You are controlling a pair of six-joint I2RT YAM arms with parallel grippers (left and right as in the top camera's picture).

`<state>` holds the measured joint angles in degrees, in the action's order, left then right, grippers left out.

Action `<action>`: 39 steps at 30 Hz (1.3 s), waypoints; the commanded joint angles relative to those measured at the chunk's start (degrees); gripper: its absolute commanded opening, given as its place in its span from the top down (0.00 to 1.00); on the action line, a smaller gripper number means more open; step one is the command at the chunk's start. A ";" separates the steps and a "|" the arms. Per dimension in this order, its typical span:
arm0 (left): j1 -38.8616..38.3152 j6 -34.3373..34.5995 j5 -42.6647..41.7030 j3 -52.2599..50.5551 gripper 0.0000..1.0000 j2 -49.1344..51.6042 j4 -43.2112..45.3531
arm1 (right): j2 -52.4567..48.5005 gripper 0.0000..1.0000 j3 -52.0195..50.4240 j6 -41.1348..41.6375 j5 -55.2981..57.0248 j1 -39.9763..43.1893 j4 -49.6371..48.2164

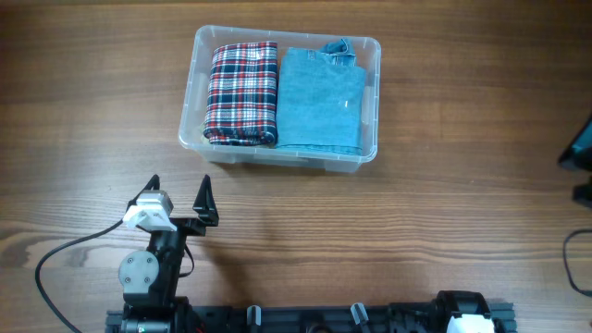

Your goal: Pack container

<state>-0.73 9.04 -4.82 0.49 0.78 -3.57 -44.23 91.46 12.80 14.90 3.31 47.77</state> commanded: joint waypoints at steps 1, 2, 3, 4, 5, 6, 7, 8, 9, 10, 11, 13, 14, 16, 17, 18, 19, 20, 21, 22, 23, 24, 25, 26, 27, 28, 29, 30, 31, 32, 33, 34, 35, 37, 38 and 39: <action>0.15 -1.14 -1.49 -0.17 0.00 -0.61 -0.35 | 2.27 0.00 -8.90 0.20 -0.70 0.02 -3.45; 0.15 -1.14 -1.49 -0.17 0.00 -0.61 -0.35 | 3.52 0.00 -12.13 -1.05 -2.56 0.02 -5.62; 0.15 -1.14 -1.49 -0.17 0.00 -0.61 -0.35 | 6.14 0.00 -19.87 -3.58 -7.15 0.02 -10.88; 0.15 -1.14 -1.49 -0.17 0.00 -0.61 -0.35 | 7.69 0.00 -24.48 -4.07 -9.55 0.02 -13.77; 0.15 -1.14 -1.49 -0.17 0.00 -0.61 -0.35 | 9.20 0.00 -29.03 -4.04 -11.10 0.02 -16.50; 0.15 -1.14 -1.49 -0.17 0.00 -0.61 -0.33 | 10.64 0.00 -33.18 -4.07 -12.15 0.02 -18.91; 0.15 -1.14 -1.49 -0.17 0.00 -0.61 -0.33 | 12.07 0.00 -37.29 -4.02 -13.00 0.02 -21.64; 0.15 -1.14 -1.49 -0.17 0.00 -0.61 -0.33 | 14.27 0.00 -43.32 -4.07 -14.23 -0.04 -26.16; 0.15 -1.14 -1.49 -0.17 0.00 -0.61 -0.35 | 16.00 0.00 -47.63 -4.11 -14.93 -0.24 -29.70; 0.15 -1.14 -1.49 -0.17 0.00 -0.61 -0.35 | 17.40 0.00 -50.86 -4.17 -15.26 -0.48 -32.46; 0.15 -1.14 -1.49 -0.17 0.00 -0.61 -0.35 | 19.37 0.00 -55.08 -4.85 -15.98 -0.94 -36.00; 0.15 -1.14 -1.49 -0.17 0.00 -0.61 -0.35 | 24.76 0.00 -64.98 -8.70 -19.37 -2.47 -43.56; 0.15 -1.14 -1.49 -0.17 0.00 -0.61 -0.35 | 26.69 0.00 -68.00 -10.12 -20.20 -3.17 -45.48; 0.15 -1.14 -1.49 -0.17 0.00 -0.61 -0.35 | 31.50 0.00 -74.93 -11.37 -20.35 -5.11 -48.61; 0.15 -1.14 -1.49 -0.17 0.00 -0.61 -0.35 | 32.89 0.00 -76.85 -11.32 -20.37 -5.33 -49.09; 0.15 -1.14 -1.49 -0.17 0.00 -0.61 -0.35 | 33.90 0.00 -78.34 -11.28 -20.37 -5.33 -49.37; 0.15 -1.14 -1.49 -0.17 0.00 -0.61 -0.33 | 35.19 0.00 -80.17 -11.30 -20.37 -5.33 -49.92; 0.15 -1.14 -1.49 -0.17 0.00 -0.61 -0.33 | 36.00 0.00 -81.44 -11.30 -20.39 -5.33 -50.42; 0.15 -1.14 -1.49 -0.17 0.00 -0.61 -0.35 | 37.07 0.00 -83.01 -11.32 -20.37 -5.33 -51.28; 0.15 -1.14 -1.49 -0.17 0.00 -0.61 -0.35 | 37.88 0.00 -84.37 -11.37 -20.37 -5.27 -52.09; 0.15 -1.14 -1.49 -0.17 0.00 -0.61 -0.35 | 38.49 0.00 -85.18 -11.30 -20.44 -5.07 -52.06; 0.15 -1.14 -1.49 -0.17 0.00 -0.61 -0.35 | 39.01 0.00 -85.81 -11.32 -20.85 -4.87 -52.02; 0.15 -1.14 -1.49 -0.17 0.00 -0.61 -0.35 | 39.45 0.00 -86.23 -11.30 -21.03 -4.63 -52.06; 0.15 -1.14 -1.49 -0.17 0.00 -0.61 -0.35 | 39.98 0.00 -86.58 -11.34 -21.03 -4.39 -52.02; 0.15 -1.14 -1.49 -0.17 0.00 -0.61 -0.35 | 40.50 0.00 -86.95 -11.43 -21.00 -4.15 -52.06; 0.15 -1.14 -1.49 -0.17 0.00 -0.61 -0.35 | 41.27 0.00 -87.49 -11.85 -21.03 -3.74 -52.02; 0.15 -1.14 -1.49 -0.17 0.00 -0.61 -0.35 | 41.88 0.00 -88.02 -11.93 -21.03 -3.48 -52.02; 0.15 -1.14 -1.49 -0.17 0.00 -0.61 -0.35 | 42.40 0.00 -88.52 -11.96 -21.07 -3.23 -52.00; 0.15 -1.14 -1.49 -0.17 0.00 -0.61 -0.35 | 43.25 0.00 -89.44 -12.04 -21.44 -2.99 -52.02; 0.15 -1.14 -1.49 -0.17 0.00 -0.61 -0.35 | 43.91 0.00 -90.16 -12.00 -21.49 -2.95 -52.06; 0.15 -1.14 -1.49 -0.17 0.00 -0.61 -0.35 | 44.04 0.00 -91.14 -12.00 -21.57 -2.95 -52.54; 0.15 -1.14 -1.49 -0.17 0.00 -0.61 -0.35 | 44.02 0.00 -91.21 -12.90 -21.94 -2.91 -51.32; 0.15 -1.14 -1.49 -0.17 0.00 -0.61 -0.35 | 44.04 0.00 -91.17 -13.31 -22.29 -2.91 -50.77; 0.15 -1.14 -1.49 -0.17 0.00 -0.61 -0.35 | 44.04 0.00 -91.17 -15.63 -22.53 -2.91 -49.68; 0.15 -1.14 -1.49 -0.17 0.00 -0.61 -0.35 | 44.04 0.00 -91.17 -16.85 -22.49 -2.89 -48.17; 0.15 -1.14 -1.49 -0.17 0.00 -0.61 -0.35 | 44.02 0.00 -91.17 -16.96 -22.49 -2.89 -48.22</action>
<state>-0.73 9.02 -5.45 0.49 0.78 -3.51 -1.08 0.43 -1.04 -6.13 0.05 -1.02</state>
